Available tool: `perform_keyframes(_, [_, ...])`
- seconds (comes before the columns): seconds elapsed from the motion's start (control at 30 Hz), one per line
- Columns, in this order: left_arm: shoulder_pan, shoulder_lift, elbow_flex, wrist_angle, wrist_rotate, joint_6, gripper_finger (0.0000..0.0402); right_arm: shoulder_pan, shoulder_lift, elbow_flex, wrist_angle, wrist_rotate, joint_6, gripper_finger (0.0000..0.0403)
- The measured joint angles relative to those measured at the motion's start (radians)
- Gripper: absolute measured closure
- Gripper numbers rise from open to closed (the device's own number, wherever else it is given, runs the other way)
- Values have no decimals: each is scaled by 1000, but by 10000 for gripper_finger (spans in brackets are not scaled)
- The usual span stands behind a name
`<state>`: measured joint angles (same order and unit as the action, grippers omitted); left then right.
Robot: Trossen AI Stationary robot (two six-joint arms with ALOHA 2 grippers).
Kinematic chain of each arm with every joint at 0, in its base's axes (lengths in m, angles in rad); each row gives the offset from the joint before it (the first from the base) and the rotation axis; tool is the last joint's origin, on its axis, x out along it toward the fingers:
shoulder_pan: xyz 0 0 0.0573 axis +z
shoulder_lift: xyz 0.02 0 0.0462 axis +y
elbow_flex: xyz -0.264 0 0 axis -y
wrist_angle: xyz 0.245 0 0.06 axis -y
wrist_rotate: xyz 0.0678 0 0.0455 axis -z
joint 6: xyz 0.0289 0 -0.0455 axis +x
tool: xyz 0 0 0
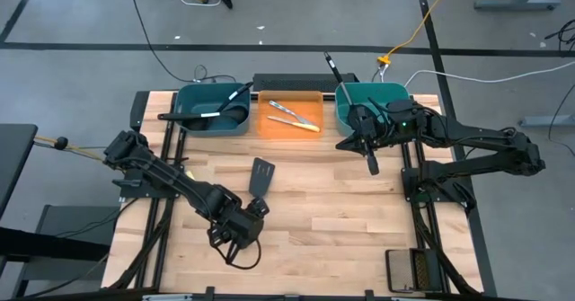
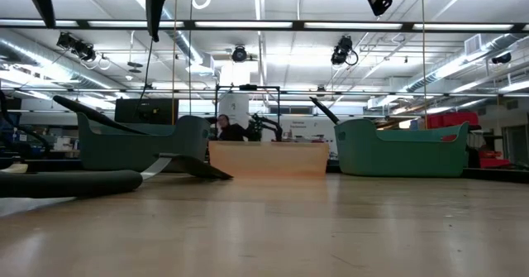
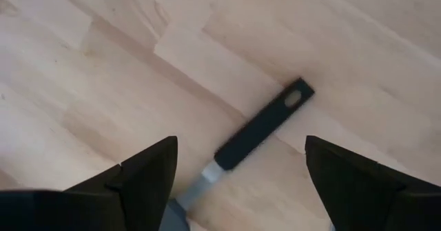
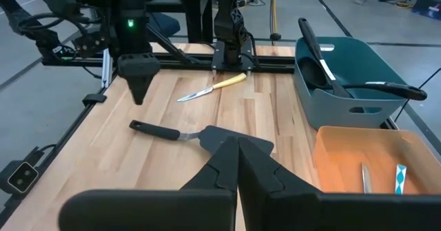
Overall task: Pick & Place Kitchen Items
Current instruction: Put the black spatula into the green bin
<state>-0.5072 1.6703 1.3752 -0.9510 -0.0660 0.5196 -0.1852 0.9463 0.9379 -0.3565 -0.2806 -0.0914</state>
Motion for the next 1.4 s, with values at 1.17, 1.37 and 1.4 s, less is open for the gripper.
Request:
perform_keyframes(1.17, [65,0,-250,215,130,253,84,0,0,0,-4,-1,0,398])
perform_keyframes(1.37, [100,0,-250,243,139,287,84,0,0,0,-4,0,0,398])
perform_keyframes(1.4, [104,0,-250,245,139,288,84,0,0,0,-4,0,0,398])
